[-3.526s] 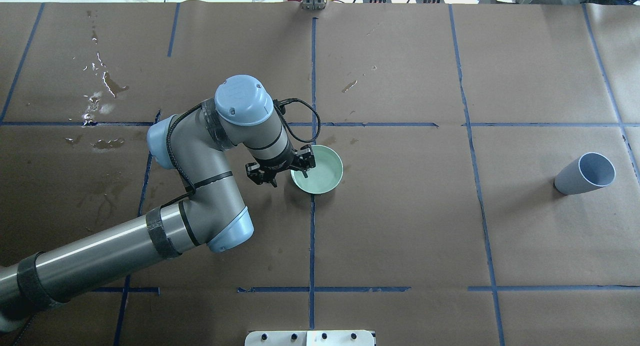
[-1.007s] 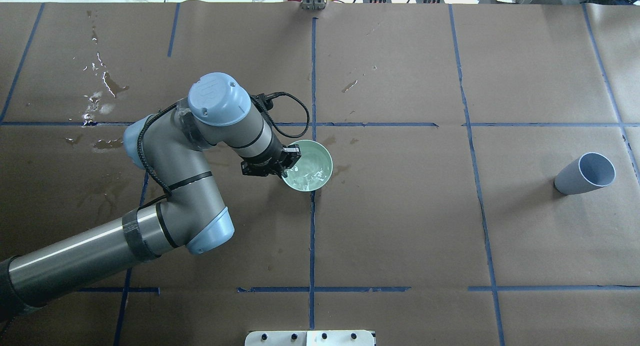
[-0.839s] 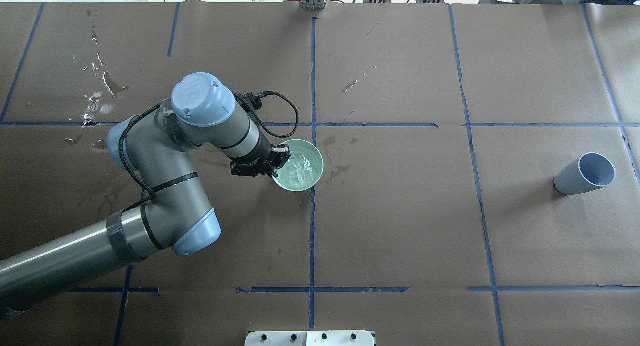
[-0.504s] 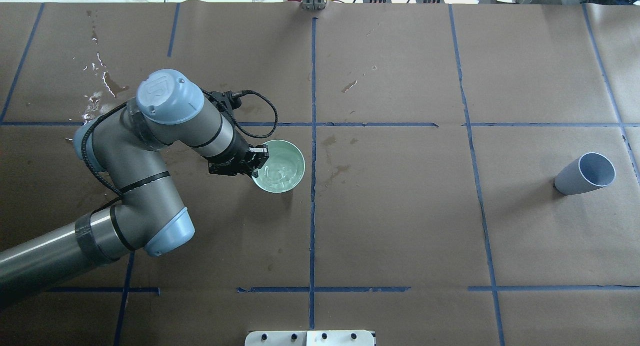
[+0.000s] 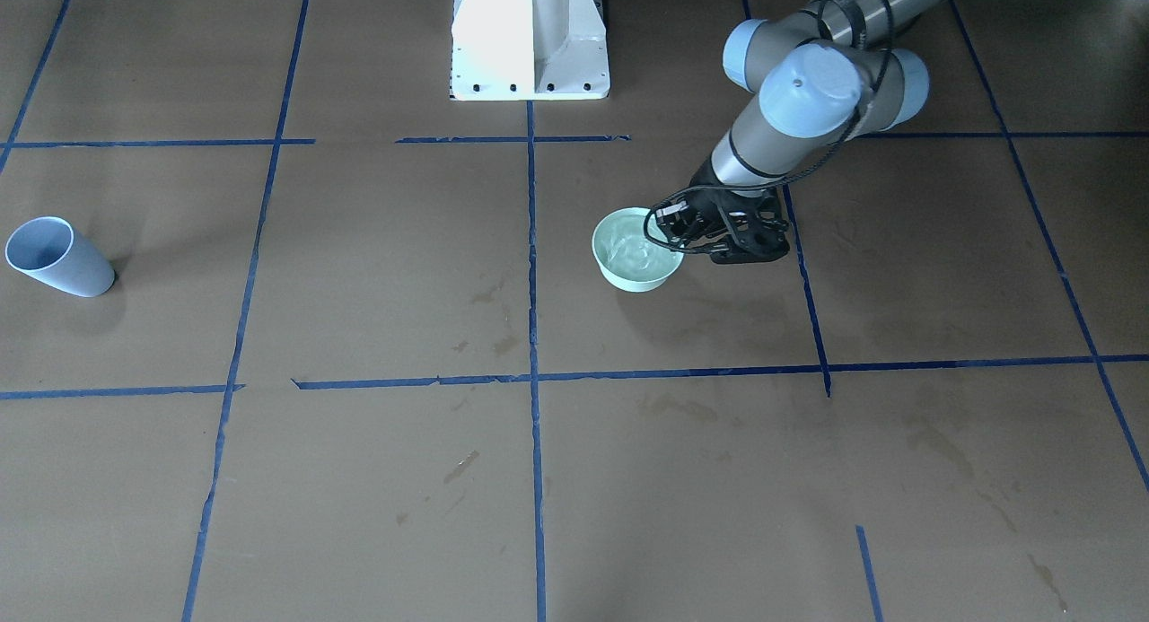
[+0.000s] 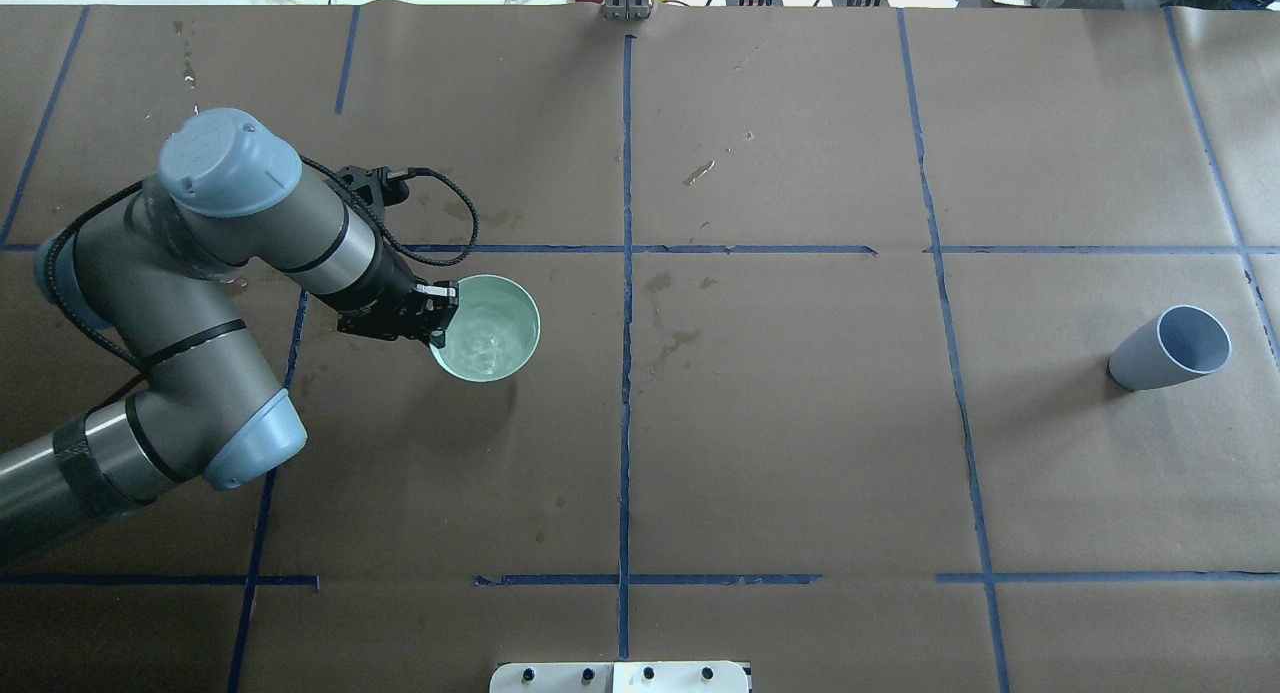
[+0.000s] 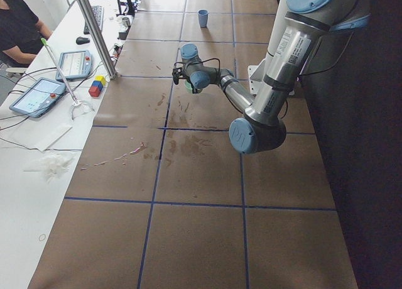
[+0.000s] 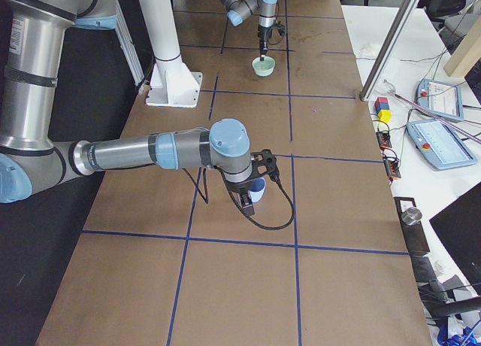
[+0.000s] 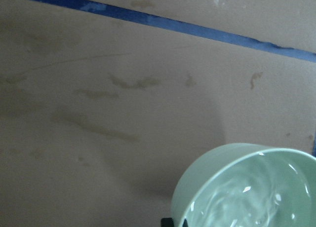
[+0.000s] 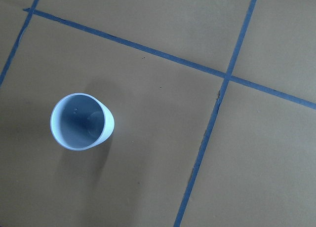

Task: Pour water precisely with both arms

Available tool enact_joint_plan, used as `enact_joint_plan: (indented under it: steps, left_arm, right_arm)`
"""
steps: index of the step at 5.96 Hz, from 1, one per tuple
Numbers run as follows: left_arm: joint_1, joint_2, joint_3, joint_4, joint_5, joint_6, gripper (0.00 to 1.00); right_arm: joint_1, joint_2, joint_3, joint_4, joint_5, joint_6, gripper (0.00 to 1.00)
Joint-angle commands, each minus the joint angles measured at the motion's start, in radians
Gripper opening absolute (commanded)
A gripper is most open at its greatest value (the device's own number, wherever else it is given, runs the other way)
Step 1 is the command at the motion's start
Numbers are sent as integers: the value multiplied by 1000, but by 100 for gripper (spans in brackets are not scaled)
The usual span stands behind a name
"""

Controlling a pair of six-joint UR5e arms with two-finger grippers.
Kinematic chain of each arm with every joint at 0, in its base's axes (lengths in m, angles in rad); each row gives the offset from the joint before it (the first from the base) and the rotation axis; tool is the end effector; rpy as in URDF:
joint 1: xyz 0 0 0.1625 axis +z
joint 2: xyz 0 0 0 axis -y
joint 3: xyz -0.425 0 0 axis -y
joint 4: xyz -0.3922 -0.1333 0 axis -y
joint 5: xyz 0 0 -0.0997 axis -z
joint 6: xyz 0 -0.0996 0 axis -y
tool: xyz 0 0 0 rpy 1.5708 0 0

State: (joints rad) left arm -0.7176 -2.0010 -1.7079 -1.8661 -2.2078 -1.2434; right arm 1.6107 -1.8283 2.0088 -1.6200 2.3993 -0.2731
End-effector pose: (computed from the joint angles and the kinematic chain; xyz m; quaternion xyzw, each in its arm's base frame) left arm 0.4287 -0.4725 0.3144 -0.0484 0.4860 -0.0388 0.8717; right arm 0.0752 -0.3826 0.5568 0.1219 -0.3874 -0.1325 0.9042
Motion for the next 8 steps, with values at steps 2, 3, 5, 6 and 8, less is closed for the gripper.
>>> enact_joint_plan:
  steps: [2,3,5,6,8]
  left_arm:
    - [-106,111,-9,-2,-143,160,0]
    - [-130,141,-13,-4,-164,203,0]
    - [-164,224,-38,-4,-165,304,0]
    - [-192,257,-38,-4,-194,365,0]
    - [-259,333,-36,-4,-227,506,0]
  right_arm:
    - [0,1,-1,0,0,0,100]
    - [0,3,-1,0,0,0,100]
    - [0,3,-1,0,0,0,100]
    - [0,1,-1,0,-6,0,100]
    - [0,1,-1,0,-9,0,100]
